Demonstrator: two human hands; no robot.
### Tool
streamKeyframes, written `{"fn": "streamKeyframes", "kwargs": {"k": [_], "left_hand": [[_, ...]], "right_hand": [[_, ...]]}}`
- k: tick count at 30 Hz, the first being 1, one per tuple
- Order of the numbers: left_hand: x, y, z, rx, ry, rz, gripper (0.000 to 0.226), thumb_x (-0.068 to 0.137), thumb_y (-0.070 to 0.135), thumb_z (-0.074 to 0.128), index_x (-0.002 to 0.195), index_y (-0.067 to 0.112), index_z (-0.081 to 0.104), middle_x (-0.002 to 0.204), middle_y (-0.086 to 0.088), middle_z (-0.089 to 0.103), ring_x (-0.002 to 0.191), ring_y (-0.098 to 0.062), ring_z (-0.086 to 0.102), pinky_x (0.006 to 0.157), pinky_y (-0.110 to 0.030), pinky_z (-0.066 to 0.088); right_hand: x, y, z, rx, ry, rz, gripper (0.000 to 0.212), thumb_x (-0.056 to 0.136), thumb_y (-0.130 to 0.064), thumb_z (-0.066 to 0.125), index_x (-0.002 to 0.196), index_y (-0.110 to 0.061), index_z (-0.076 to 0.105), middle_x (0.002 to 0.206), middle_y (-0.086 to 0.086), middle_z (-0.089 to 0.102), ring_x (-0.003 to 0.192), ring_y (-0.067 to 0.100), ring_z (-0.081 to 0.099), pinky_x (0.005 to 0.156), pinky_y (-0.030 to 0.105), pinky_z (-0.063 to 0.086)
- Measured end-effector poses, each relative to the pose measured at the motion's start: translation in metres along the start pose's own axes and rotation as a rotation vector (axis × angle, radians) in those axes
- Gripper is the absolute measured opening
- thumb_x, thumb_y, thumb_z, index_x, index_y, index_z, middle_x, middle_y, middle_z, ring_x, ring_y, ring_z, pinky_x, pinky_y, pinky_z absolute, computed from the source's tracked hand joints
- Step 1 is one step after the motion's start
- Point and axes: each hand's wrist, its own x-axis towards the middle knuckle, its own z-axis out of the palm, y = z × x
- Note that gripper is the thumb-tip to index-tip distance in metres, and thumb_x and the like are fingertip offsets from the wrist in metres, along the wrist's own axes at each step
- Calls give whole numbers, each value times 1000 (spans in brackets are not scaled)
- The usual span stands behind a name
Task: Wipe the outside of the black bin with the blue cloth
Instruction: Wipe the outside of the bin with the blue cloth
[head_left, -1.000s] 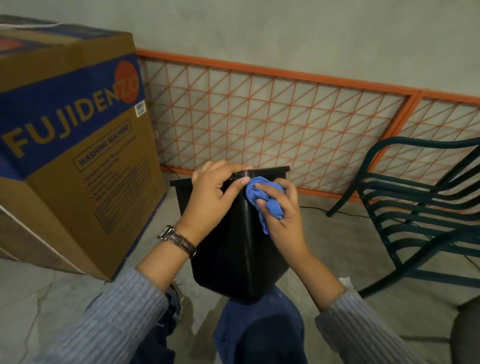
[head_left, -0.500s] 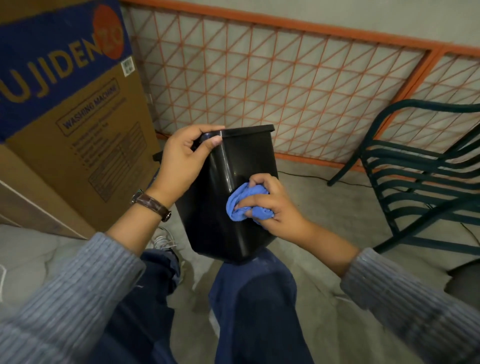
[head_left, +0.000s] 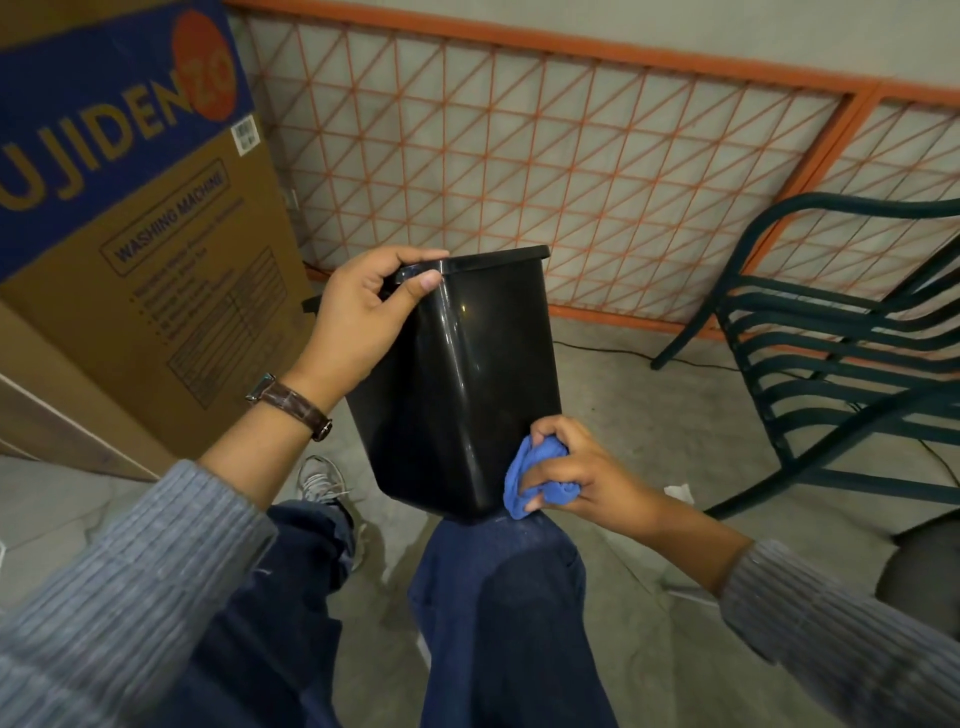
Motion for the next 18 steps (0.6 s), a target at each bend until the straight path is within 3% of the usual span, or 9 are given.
{"fn": "streamKeyframes", "kwargs": {"k": [13, 18], "left_hand": [[0, 3, 2, -8, -4, -46, 23, 88, 14, 59, 111, 15, 63, 107, 9, 65, 104, -3, 58, 92, -15, 43], [-2, 5, 1, -8, -8, -39, 23, 88, 16, 59, 111, 17, 63, 107, 12, 64, 104, -2, 59, 93, -18, 44]], "right_hand": [[-22, 46, -12, -209, 55, 79, 21, 82, -45, 62, 92, -29, 71, 118, -7, 44, 109, 18, 48, 90, 32, 45], [-30, 58, -18, -372, 32, 232, 16, 76, -26, 76, 91, -28, 71, 112, 3, 54, 101, 23, 52, 83, 43, 47]]}}
